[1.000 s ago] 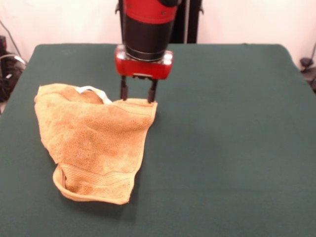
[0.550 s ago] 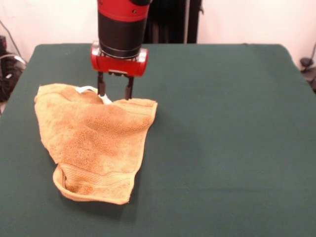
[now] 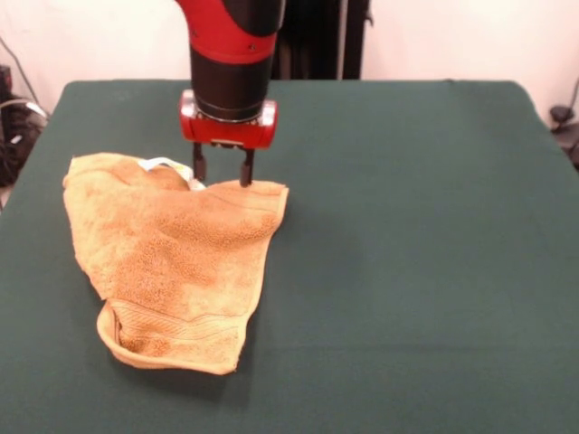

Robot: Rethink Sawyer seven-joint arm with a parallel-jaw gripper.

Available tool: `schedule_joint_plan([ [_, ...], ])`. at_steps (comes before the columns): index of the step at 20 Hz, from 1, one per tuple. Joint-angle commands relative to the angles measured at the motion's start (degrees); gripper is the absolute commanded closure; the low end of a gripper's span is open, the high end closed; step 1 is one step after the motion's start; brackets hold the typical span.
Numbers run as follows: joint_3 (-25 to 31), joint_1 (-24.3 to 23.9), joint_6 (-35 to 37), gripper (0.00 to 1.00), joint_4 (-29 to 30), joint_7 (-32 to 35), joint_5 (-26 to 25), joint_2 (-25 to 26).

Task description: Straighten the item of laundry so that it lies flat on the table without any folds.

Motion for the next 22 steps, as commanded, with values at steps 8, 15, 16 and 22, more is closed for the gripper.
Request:
schedule_joint_plan([
  [8, 10.8, 0.9, -1.2, 0.00, 4.3, 3.0, -0.1, 5.8],
  [15, 11.2, 1.2, -2.9, 0.00, 2.3, 3.5, -0.6, 7.5],
  [16, 11.0, 1.4, -3.3, 0.00, 1.9, 4.0, -0.5, 7.9],
  [22, 9.3, 2.8, -8.2, 0.00, -1.1, 5.9, -1.6, 10.9],
])
